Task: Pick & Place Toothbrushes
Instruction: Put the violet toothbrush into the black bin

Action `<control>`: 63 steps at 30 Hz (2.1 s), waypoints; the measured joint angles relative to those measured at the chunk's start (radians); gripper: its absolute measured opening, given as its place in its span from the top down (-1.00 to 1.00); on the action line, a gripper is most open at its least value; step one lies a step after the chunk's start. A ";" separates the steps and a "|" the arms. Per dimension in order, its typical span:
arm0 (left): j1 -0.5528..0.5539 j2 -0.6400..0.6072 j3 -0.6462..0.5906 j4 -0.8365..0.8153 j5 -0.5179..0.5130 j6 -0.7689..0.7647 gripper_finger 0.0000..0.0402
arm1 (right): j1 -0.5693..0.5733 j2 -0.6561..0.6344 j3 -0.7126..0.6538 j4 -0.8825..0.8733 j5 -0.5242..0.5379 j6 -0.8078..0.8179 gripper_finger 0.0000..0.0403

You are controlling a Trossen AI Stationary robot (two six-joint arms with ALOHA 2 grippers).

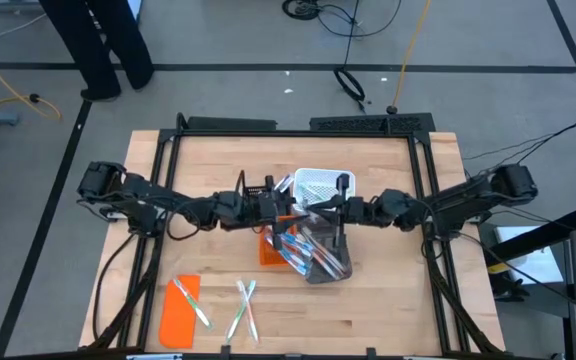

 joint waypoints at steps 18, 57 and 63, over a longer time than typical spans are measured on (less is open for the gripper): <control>0.006 -0.001 0.000 -0.026 -0.004 -0.018 0.87 | -0.014 0.010 0.000 0.004 -0.026 0.001 1.00; 0.130 -0.182 -0.001 -0.869 -0.336 -0.475 1.00 | -0.014 -0.029 0.001 -0.143 -0.024 0.014 0.35; 0.189 -0.183 -0.001 -1.011 -0.180 -0.600 1.00 | -0.014 -0.029 0.000 -0.158 -0.023 0.014 0.35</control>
